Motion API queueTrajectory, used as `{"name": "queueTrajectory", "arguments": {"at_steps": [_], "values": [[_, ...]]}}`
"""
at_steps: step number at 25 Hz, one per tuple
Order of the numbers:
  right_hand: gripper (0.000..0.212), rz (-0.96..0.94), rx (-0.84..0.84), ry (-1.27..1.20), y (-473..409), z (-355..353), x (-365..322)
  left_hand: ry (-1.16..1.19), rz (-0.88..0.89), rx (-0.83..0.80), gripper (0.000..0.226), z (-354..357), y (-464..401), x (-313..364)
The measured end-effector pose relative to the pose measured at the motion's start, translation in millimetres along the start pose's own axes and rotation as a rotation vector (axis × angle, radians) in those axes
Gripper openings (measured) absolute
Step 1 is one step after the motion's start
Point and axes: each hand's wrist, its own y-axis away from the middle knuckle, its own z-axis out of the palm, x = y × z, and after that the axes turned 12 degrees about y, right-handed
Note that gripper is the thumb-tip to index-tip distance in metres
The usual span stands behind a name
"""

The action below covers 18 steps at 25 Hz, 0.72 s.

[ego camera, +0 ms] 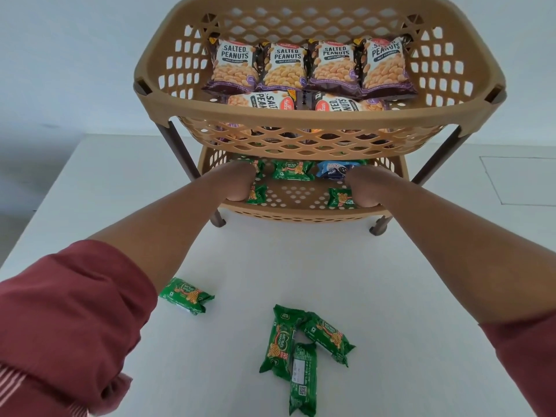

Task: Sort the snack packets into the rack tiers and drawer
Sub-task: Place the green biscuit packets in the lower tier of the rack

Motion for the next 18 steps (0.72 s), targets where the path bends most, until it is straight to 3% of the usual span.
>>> {"name": "queueTrajectory", "arguments": {"at_steps": [7, 11, 15, 18], "values": [[0.045, -0.016, 0.068, -0.128, 7, -2, -3, 0.088, 0.014, 0.073, 0.035, -4, 9, 0], [0.051, -0.026, 0.26, -0.326, 28, -6, -10, 0.157, 0.194, 0.399, 0.036, 4, 39, 11], [0.037, -0.132, 0.597, -0.44, 85, 13, -30, 0.276, 0.348, 0.733, 0.025, 50, 100, 19], [0.029, -0.296, 0.502, -0.552, 128, 42, -55, 0.403, 0.374, 0.647, 0.02, 116, 149, 23]]}}
